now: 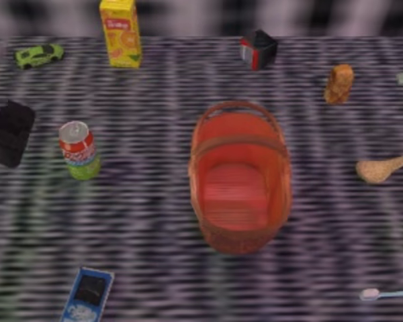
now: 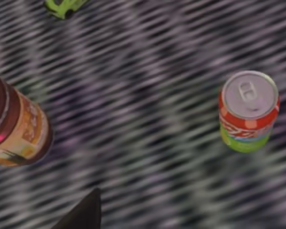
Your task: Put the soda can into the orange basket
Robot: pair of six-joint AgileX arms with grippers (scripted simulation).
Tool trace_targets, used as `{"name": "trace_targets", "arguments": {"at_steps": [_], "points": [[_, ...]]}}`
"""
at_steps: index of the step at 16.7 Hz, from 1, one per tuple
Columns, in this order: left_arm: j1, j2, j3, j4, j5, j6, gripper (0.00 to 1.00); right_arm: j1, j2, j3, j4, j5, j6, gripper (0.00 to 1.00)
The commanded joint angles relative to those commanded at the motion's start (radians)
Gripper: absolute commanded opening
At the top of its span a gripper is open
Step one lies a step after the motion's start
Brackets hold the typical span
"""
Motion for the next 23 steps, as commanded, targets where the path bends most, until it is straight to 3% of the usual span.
{"name": "trace_targets", "arguments": {"at_steps": [6, 11, 15, 23], "points": [[-0.049, 0.641, 0.527, -0.307, 0.004, 0.168, 1.00, 0.000, 0.000, 0.000, 0.000, 0.000, 0.000, 1.00], [-0.076, 1.015, 0.817, -0.501, 0.000, 0.267, 1.00, 0.000, 0.000, 0.000, 0.000, 0.000, 0.000, 1.00], [-0.085, 1.131, 0.904, -0.571, -0.003, 0.300, 1.00, 0.000, 0.000, 0.000, 0.000, 0.000, 0.000, 1.00], [-0.083, 1.143, 0.874, -0.532, -0.004, 0.303, 1.00, 0.000, 0.000, 0.000, 0.000, 0.000, 0.000, 1.00]]}}
